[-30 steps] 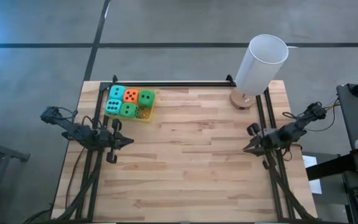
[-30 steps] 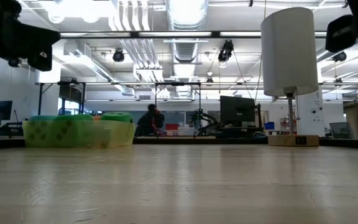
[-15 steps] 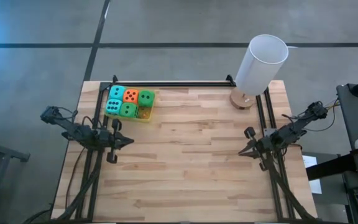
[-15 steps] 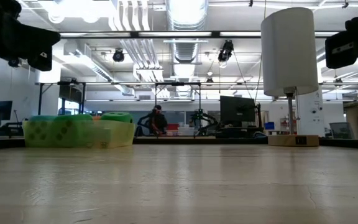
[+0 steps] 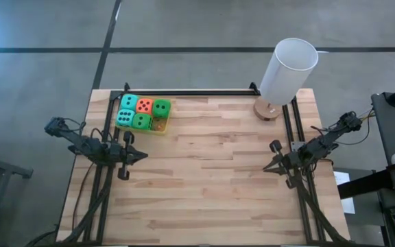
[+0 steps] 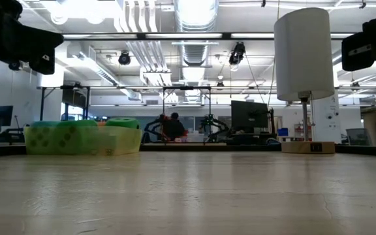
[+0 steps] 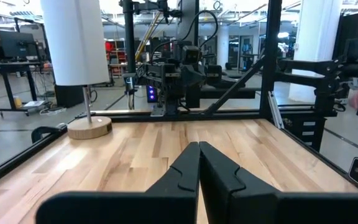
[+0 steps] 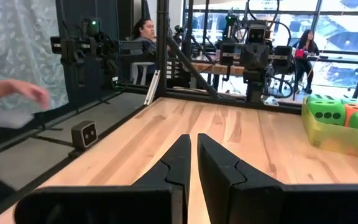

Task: Pick & Place Dice
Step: Return to home position

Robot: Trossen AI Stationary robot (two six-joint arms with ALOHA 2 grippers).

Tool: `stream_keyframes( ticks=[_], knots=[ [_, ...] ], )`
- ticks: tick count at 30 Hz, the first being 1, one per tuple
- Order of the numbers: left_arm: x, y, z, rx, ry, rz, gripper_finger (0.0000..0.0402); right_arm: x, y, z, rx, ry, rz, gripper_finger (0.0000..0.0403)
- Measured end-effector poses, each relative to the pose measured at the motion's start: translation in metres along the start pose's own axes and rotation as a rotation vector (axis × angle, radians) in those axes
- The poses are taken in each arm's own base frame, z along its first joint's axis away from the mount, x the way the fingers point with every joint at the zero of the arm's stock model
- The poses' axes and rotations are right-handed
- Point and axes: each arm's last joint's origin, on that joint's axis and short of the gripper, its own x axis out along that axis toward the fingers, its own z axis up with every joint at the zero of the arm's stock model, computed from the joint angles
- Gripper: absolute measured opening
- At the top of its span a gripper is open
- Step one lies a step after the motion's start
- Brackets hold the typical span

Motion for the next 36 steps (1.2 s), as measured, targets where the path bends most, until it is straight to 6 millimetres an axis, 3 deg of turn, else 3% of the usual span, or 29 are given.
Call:
stream_keyframes(
  ticks=[36],
  knots=[
    [0.0000,0.0000,-0.0003,-0.002,0.001,0.000,0.0010,0.0000,0.0000,0.0002,-0.032,-0.001,0.001,0.0028]
  ],
)
